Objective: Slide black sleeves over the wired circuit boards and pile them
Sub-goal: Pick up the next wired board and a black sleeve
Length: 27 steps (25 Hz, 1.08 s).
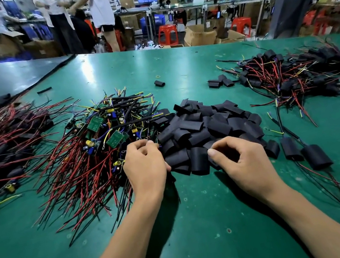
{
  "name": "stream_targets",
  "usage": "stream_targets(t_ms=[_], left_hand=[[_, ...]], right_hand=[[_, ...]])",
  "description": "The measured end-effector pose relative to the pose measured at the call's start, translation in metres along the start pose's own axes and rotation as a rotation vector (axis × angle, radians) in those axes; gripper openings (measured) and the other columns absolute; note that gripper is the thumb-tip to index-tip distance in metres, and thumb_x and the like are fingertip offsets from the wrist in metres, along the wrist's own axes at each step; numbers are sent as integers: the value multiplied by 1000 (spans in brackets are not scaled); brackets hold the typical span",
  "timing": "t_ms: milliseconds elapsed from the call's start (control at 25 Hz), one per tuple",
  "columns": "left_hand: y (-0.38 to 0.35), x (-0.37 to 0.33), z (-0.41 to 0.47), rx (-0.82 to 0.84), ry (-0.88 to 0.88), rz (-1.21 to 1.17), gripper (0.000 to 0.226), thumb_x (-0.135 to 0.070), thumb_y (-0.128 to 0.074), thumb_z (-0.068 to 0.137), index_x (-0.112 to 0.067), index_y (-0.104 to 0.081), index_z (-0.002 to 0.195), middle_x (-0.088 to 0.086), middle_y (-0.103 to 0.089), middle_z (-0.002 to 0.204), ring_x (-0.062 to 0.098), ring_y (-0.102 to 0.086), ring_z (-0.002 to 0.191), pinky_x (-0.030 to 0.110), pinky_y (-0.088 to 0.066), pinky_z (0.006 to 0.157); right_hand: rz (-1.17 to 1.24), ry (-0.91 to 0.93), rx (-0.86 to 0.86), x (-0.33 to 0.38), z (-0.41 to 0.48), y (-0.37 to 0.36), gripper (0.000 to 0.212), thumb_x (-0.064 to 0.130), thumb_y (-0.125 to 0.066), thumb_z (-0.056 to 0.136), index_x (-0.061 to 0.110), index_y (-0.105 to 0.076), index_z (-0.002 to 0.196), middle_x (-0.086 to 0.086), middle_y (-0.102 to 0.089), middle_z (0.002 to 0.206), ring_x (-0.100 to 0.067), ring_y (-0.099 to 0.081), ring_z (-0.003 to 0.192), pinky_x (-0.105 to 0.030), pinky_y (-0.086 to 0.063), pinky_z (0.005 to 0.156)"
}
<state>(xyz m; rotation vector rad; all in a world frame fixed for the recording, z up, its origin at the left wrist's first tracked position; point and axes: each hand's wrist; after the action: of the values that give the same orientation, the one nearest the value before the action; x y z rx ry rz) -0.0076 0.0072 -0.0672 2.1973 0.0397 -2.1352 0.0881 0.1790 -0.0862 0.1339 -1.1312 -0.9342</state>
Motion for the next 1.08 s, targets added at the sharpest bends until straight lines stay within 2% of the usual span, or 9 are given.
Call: stream_targets(t_ms=[80,280,360,440,560,680,800,960,1080], left_hand=[[-2,-1,-2,31,-55,52,8,-20,-52,98,-21,-59,95,-4,-72,90,16,-60,43,32,-47,54],[-8,-3,-17,75,-366,178,5,-23,-61,96,-20,-63,93,1,-69,72,23,-66,63,34,-53,66],[-11,-5,-24,95,-492,144,4,-22,-61,97,-19,-63,96,-2,-67,71,26,-63,58,38,-52,60],[-14,-6,-28,109,-578,113,5,-19,-59,99,-16,-63,100,-5,-70,81,24,-62,55,39,-52,55],[-15,-5,-28,133,-649,110,9,-13,-58,98,-10,-63,106,-6,-73,101,14,-64,63,38,-56,63],[-16,-4,-33,213,-750,129,12,-9,-61,96,-7,-65,107,-3,-73,102,7,-63,70,32,-56,70],[-21,-3,-45,293,-847,165,11,-11,-66,91,-12,-66,102,-7,-70,89,13,-63,68,25,-52,67],[-24,0,-54,371,-954,179,8,-4,-69,87,-7,-67,94,-1,-65,86,10,-58,73,17,-46,68],[-24,-2,-55,410,-964,179,7,-5,-72,86,-7,-69,91,0,-62,87,8,-57,76,14,-43,72]], right_hand=[[0,-9,5,0,0,0,8,30,-73,90,29,-70,83,17,-70,81,-4,-64,73,-11,-44,66],[17,-39,14,4,0,2,7,30,-74,89,29,-71,83,17,-71,80,-5,-66,74,-16,-48,67],[10,-33,32,6,-1,3,5,28,-75,88,28,-71,84,15,-72,81,-5,-66,75,-19,-50,69],[-5,-25,60,7,0,2,4,25,-76,86,26,-72,86,13,-72,83,-5,-66,77,-23,-52,72],[-5,-34,54,11,0,1,7,23,-76,86,23,-73,92,11,-71,87,-6,-66,79,-25,-52,74],[115,-62,-44,16,0,5,5,23,-72,90,25,-74,94,12,-73,86,-6,-68,78,-22,-54,72],[209,-72,-26,21,-3,7,17,14,-67,94,26,-74,104,14,-75,93,-5,-71,87,-21,-55,78],[223,-92,71,23,-6,3,55,-4,-64,89,32,-60,130,7,-75,106,-12,-71,97,-31,-56,90],[392,-137,95,23,-5,4,59,-11,-57,85,33,-62,124,11,-75,106,-8,-71,100,-22,-55,86]])
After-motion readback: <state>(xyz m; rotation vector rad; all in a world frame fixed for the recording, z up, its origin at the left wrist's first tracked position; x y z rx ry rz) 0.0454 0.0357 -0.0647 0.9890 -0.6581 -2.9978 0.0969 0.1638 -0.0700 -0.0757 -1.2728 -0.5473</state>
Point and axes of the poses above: each hand's wrist, its own z-axis towards the middle knuckle, its own y-axis out of the back of the hand, x = y × z
